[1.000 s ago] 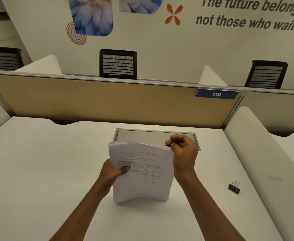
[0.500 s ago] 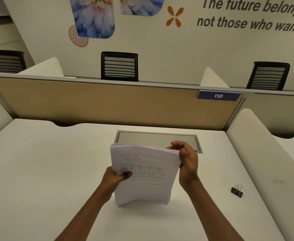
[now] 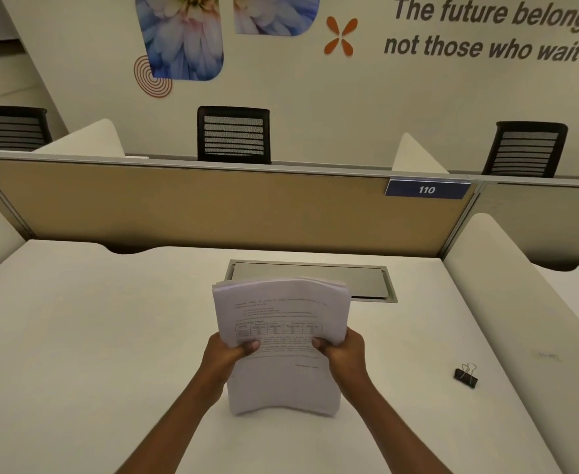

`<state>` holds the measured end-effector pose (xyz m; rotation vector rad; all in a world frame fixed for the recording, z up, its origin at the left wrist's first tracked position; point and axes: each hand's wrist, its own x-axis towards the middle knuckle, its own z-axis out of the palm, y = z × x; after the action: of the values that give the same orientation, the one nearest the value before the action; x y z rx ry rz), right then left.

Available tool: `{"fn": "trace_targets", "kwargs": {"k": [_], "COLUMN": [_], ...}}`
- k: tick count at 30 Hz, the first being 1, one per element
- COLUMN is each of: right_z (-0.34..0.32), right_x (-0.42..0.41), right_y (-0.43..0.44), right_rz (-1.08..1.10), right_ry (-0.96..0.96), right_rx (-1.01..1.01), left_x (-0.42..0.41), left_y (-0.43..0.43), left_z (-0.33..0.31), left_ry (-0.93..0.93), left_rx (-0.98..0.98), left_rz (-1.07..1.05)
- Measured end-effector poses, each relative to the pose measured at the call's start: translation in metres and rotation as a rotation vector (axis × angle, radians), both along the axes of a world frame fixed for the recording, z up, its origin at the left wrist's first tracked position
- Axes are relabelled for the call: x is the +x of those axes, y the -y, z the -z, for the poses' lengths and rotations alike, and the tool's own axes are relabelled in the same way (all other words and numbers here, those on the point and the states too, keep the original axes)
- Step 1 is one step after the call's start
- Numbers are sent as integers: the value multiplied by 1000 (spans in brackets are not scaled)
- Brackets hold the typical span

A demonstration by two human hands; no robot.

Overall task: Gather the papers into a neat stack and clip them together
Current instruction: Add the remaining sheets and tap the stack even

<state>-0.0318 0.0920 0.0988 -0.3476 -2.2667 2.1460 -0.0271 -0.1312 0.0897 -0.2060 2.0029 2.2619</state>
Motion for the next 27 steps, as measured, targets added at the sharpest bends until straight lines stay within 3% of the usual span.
{"fn": "trace_targets", "kwargs": {"k": [5, 9, 11, 16, 18, 22, 27], "right_z": [-20, -31, -38, -65, -75, -87, -89], "right_x": [0, -4, -7, -11, -11, -10, -6], "right_y": [-7, -17, -20, -10, -4, 4, 6], "right_rz": [-11, -119, -173, -297, -320, -369, -436], "right_ry": [-58, -158, -218, -329, -348, -324, -278], "right_rx": [161, 418, 564, 966, 1069, 1140, 1244], "left_x": [3, -12, -19, -30, -29, -23, -18], "left_y": [6, 36, 51, 49, 34, 16, 4], "left_z": [-11, -46, -75, -124, -123, -104, -71], "left_ry": [-51, -275, -359, -351, -364, -382, -319], "left_rx": [-5, -50, -141, -792, -923, -851, -750], "left_rz": [32, -87, -40, 363, 433, 398, 205]}}
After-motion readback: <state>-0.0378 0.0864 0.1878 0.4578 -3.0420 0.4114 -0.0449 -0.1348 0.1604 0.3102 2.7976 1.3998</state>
